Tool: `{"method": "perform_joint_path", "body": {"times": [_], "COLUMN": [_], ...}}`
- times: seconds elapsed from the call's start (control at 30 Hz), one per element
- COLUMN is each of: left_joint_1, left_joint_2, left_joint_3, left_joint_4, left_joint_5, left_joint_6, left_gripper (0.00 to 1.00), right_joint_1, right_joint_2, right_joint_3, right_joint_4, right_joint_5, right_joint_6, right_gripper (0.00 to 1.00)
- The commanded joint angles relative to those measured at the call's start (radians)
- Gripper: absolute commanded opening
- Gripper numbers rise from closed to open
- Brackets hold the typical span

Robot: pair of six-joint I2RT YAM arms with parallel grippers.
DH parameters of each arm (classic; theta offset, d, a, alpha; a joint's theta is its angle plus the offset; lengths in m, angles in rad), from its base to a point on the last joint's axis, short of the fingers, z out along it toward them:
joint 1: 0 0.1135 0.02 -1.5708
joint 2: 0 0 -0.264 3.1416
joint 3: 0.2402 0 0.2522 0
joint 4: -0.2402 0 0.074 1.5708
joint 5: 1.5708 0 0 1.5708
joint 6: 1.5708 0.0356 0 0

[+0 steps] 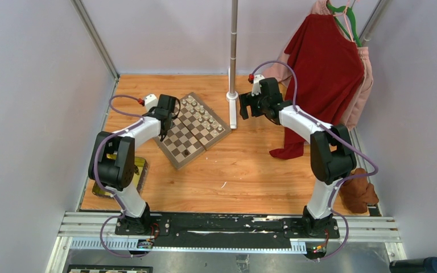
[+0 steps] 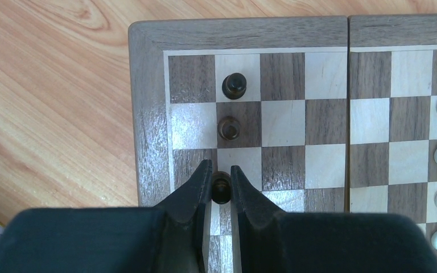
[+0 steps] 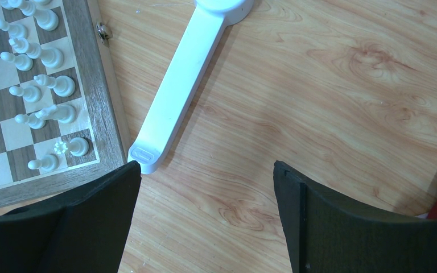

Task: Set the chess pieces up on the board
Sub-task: Place the chess piece on the chessboard.

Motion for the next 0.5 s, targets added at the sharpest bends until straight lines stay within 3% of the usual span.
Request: {"method": "perform_joint_path", "body": {"times": [0.0,0.47], "left_joint_1": [0.005,0.005], "left_joint_2": [0.023,0.059], "left_joint_3": [0.037,0.065], "left_joint_4": [0.015,0.019], "left_joint_5": [-0.01,-0.001], "left_joint_6": [0.009,0.026], "left_gripper": [0.0,0.0], "right_joint_1": [0.006,-0.002], "right_joint_2": [0.009,0.033], "right_joint_3": [0.01,0.021], "right_joint_4": [-0.011,-0.006], "right_joint_5": [-0.001,-0.006], "right_joint_6": [-0.006,-0.002], "right_gripper": [0.9,0.9]}}
